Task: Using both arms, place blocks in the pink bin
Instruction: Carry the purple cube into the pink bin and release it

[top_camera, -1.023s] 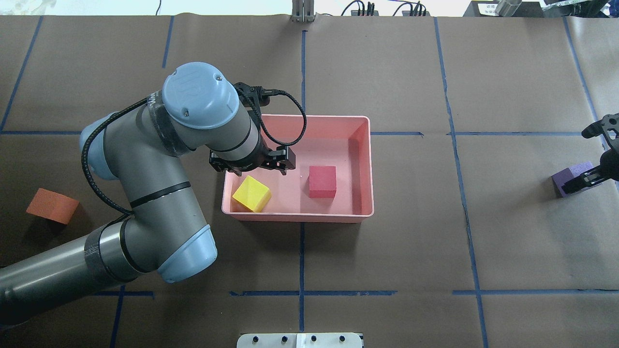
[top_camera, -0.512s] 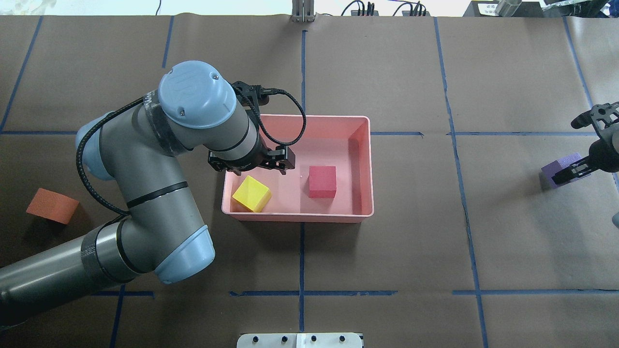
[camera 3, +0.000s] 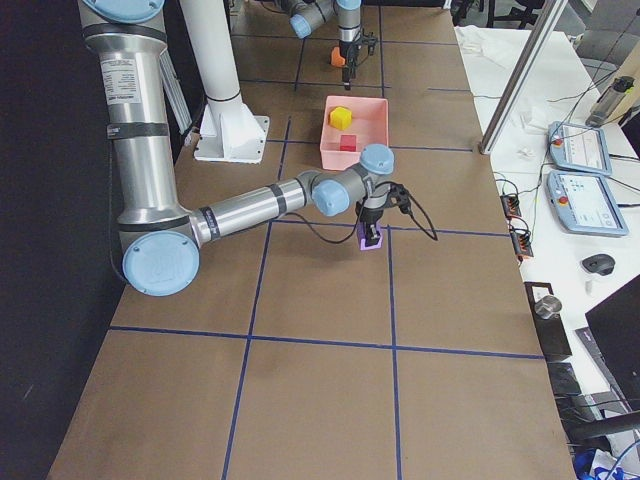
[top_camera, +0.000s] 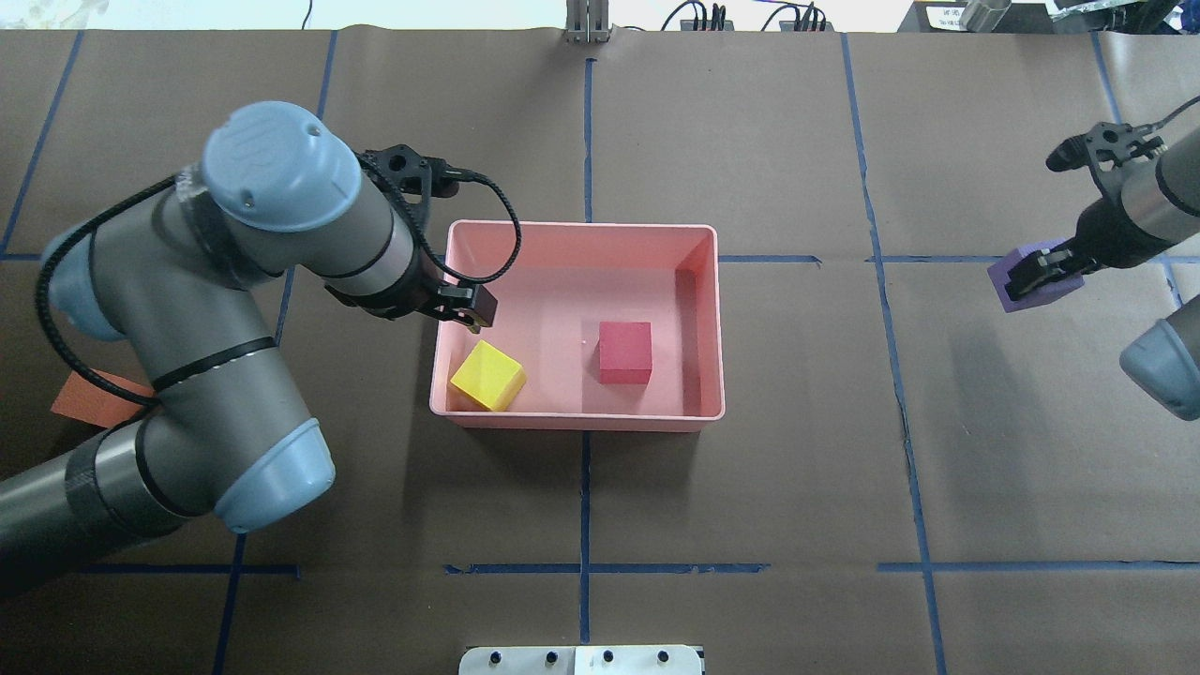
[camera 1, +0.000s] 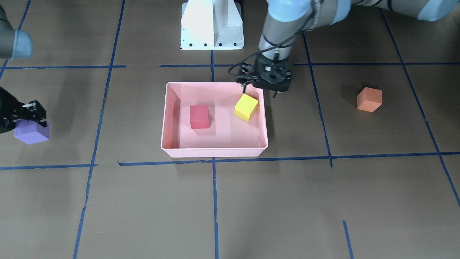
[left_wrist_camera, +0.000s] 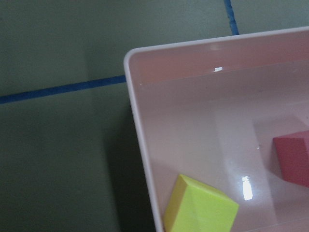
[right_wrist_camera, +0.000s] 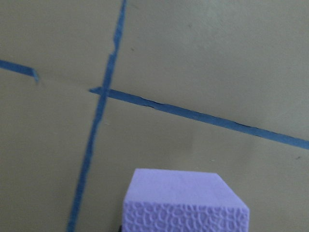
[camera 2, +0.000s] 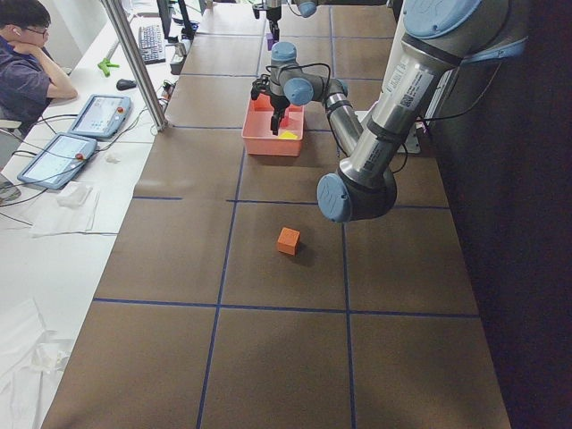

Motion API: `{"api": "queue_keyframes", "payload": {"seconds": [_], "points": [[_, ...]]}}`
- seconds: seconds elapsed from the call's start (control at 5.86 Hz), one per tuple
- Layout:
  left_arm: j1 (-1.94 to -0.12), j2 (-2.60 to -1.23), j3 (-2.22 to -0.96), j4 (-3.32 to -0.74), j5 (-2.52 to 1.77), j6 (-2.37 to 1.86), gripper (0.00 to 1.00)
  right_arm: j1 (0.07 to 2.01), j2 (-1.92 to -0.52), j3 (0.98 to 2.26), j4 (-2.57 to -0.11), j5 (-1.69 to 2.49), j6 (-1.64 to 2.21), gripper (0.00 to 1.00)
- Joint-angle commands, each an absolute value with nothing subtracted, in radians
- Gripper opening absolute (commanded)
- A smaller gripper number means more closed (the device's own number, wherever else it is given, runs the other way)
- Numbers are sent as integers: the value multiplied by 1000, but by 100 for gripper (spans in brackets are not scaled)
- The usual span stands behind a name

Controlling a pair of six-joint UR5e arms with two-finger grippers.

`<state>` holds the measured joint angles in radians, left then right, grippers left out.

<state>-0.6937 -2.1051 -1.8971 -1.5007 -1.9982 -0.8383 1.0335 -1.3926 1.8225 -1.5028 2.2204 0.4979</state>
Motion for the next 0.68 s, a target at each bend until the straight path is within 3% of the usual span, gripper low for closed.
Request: {"api": "queue_keyframes", "payload": {"seconds": [0.0,0.51], "points": [[-835,-1957,-1922,-1515,-2097,-552,100,932,-1188,1870,-1666,2215,732,42],[-1058,-1752,-1922,-1528,-2193,-176,100,706,-923,1827,-1761,2068,1090,43]]}}
